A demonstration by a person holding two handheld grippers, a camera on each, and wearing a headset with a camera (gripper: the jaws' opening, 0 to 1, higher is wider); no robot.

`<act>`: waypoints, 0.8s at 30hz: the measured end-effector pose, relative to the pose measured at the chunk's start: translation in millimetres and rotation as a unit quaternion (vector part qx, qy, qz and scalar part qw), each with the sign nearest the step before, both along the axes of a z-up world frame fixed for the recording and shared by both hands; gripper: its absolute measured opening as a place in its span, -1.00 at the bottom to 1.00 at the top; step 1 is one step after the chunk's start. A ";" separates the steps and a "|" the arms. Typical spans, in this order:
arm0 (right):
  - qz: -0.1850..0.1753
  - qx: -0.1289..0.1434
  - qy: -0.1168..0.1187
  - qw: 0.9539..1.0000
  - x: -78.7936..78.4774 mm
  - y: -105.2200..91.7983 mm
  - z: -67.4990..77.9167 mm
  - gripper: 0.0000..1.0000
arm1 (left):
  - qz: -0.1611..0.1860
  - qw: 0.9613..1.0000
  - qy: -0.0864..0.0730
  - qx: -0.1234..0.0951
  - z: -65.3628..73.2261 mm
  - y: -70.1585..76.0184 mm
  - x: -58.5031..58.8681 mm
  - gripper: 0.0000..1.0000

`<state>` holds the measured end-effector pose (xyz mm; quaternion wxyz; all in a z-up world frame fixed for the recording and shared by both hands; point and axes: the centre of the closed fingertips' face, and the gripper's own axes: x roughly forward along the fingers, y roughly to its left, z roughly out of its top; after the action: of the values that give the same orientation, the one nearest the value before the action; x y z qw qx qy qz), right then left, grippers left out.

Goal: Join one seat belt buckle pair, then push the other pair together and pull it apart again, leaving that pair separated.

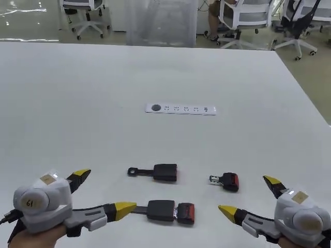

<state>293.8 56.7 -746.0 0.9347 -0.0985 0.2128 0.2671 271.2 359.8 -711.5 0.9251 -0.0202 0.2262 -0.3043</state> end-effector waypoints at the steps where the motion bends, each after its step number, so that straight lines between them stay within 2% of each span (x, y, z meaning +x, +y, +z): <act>1: -0.001 0.002 0.003 1.000 -3.8 0.5 -1.9 0.81 | -0.003 1.000 0.006 0.002 -3.9 0.8 -2.6 1.00; 4: 0.006 0.011 0.006 1.000 -12.1 5.5 -3.3 0.83 | -0.001 1.000 0.015 0.000 -12.0 8.2 -8.5 1.00; 6: 0.016 0.027 0.003 0.999 -15.4 9.2 -0.9 0.92 | 0.015 1.000 0.008 -0.013 -6.7 15.0 -10.0 1.00; 7: 0.021 0.038 0.001 0.999 -16.8 11.1 0.9 0.97 | 0.019 0.999 0.001 -0.029 -1.4 17.3 -10.7 1.00; 8: 0.031 0.055 0.002 0.998 -19.1 14.2 3.0 1.00 | 0.018 0.999 -0.001 -0.033 0.1 18.6 -11.9 1.00; 9: 0.043 0.057 0.007 0.997 -22.6 15.5 2.6 1.00 | 0.015 0.999 -0.004 -0.031 1.7 19.9 -14.5 1.00; 12: 0.080 0.024 0.001 0.996 -28.5 16.1 0.8 1.00 | 0.001 1.000 -0.017 -0.006 4.8 22.0 -15.9 1.00; 15: 0.083 0.033 0.001 0.996 -29.3 13.0 5.1 1.00 | -0.012 1.000 -0.022 0.000 10.2 21.7 -15.7 1.00; 20: 0.086 0.032 -0.008 0.996 -27.7 6.7 12.9 1.00 | -0.050 0.998 -0.034 0.018 19.4 19.1 -15.8 1.00; 24: 0.089 0.031 -0.008 0.996 -28.2 6.7 13.8 1.00 | -0.063 0.997 -0.031 0.023 22.4 22.2 -14.6 1.00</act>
<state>265.5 63.4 -732.3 0.9116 -0.0898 0.1872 0.3547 256.6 381.9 -689.1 0.9110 0.0250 0.2054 -0.3568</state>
